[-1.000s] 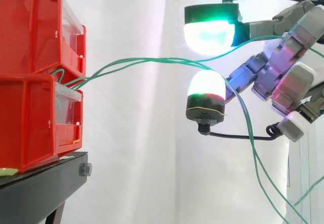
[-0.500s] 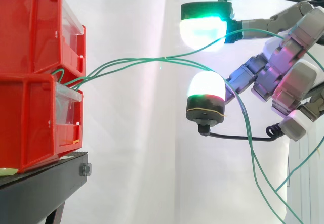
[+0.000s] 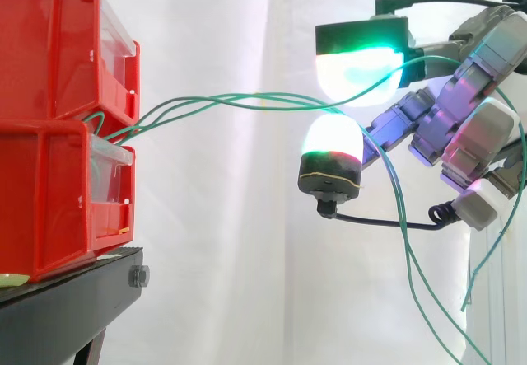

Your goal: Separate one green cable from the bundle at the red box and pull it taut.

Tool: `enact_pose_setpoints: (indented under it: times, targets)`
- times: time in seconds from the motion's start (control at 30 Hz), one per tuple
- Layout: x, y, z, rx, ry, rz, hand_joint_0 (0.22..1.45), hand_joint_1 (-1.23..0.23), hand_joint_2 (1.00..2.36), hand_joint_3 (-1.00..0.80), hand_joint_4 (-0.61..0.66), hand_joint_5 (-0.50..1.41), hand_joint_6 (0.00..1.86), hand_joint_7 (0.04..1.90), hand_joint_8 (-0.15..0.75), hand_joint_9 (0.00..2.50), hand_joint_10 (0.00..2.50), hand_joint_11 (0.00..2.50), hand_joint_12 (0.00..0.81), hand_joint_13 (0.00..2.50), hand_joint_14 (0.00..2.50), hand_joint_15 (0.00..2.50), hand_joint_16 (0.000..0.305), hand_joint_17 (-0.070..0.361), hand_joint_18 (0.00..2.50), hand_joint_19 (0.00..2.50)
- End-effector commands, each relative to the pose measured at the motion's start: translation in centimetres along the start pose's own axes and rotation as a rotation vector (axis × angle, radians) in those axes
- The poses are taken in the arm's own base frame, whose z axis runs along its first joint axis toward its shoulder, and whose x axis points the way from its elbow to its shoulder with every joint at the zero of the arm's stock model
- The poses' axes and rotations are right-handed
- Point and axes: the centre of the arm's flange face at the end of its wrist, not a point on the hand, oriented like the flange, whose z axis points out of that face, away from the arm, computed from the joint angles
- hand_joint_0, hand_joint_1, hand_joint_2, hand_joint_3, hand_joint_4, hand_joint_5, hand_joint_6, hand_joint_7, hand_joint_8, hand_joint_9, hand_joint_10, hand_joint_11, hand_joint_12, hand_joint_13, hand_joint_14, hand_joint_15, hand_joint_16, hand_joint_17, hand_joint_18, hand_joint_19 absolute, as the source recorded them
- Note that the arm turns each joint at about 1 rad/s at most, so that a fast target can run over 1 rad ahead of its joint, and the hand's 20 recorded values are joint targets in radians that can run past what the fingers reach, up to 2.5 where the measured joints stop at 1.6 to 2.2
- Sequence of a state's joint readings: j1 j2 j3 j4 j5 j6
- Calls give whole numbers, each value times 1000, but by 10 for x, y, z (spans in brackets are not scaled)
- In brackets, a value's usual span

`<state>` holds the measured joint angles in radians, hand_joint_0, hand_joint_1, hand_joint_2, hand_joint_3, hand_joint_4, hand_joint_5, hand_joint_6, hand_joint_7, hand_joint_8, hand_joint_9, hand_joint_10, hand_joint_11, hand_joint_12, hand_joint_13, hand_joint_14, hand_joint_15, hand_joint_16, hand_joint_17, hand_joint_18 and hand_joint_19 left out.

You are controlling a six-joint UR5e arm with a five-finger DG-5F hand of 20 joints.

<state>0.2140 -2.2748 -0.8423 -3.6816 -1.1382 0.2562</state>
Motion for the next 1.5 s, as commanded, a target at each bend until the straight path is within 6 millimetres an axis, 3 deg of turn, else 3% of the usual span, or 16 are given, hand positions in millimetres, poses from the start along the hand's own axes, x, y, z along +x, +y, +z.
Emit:
enact_pose_setpoints:
  times: [0.0,0.43,0.6,0.97,1.47]
  targets:
    - [-1,0,0,0,-1,0,684,-864,1003,-457,85,138,502,1325,240,2062,22,591,377,1553,18,623,54,122,1229,464]
    - [-1,-1,0,3,-1,-1,654,-1080,1000,-500,102,115,501,1400,266,1922,23,615,381,1465,21,626,53,119,1116,462]
    - [-1,-1,0,1,-1,0,656,-1147,1000,-500,130,78,546,1323,276,1791,20,618,380,1389,20,624,53,119,1059,457]
    - [-1,-2,0,7,-2,-3,671,-1161,1000,-500,141,-20,759,1090,291,1618,19,633,382,1327,22,647,52,117,983,460]
    - [-1,-2,0,8,-3,-3,655,-1156,1000,-500,125,-38,795,1068,288,1517,18,621,385,1290,21,667,52,117,946,467]
